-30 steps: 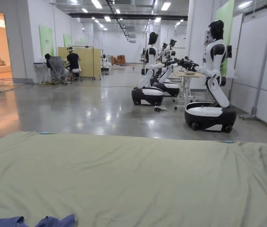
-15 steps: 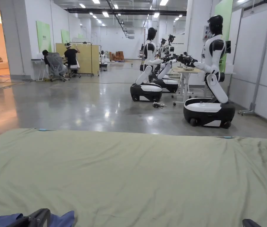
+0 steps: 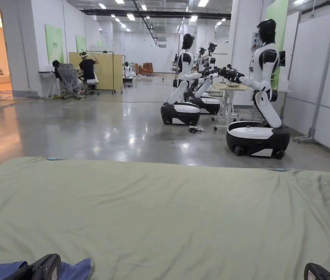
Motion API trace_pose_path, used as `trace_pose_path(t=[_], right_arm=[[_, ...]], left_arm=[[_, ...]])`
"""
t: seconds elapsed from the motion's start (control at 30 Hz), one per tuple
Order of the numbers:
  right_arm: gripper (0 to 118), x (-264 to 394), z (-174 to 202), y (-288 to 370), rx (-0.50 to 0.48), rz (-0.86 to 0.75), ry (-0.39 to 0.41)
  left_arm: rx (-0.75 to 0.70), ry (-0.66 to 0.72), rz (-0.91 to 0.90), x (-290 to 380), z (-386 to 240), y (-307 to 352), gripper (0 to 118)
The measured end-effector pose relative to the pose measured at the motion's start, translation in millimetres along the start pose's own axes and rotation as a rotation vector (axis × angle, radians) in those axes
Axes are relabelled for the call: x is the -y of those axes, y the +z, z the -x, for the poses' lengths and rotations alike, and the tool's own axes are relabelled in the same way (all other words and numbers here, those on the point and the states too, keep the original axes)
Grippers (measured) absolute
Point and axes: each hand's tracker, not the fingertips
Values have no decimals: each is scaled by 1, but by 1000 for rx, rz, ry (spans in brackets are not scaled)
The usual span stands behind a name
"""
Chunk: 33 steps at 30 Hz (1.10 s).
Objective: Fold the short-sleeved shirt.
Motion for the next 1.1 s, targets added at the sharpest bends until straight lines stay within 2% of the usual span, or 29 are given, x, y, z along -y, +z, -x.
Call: trace_pose_path(t=[0.27,0.5,0.77,1.0,1.03,1.1], right_arm=[[0,-4,15,3,-32,-13,77],[0,-2,35,-10,-104,-4,78],[0,6,70,-32,-244,23,73],[0,14,93,-39,-304,45,98],[0,15,95,-39,-310,52,103],[0,18,95,-39,-316,64,117]], left_arm=[[-24,19,-6,-5,9,5,3],[-86,29,3,-4,30,20,3],[-202,-10,38,-2,58,51,3],[-236,-3,118,7,88,53,3],[-239,3,130,12,95,49,6],[-214,33,186,22,109,36,27]])
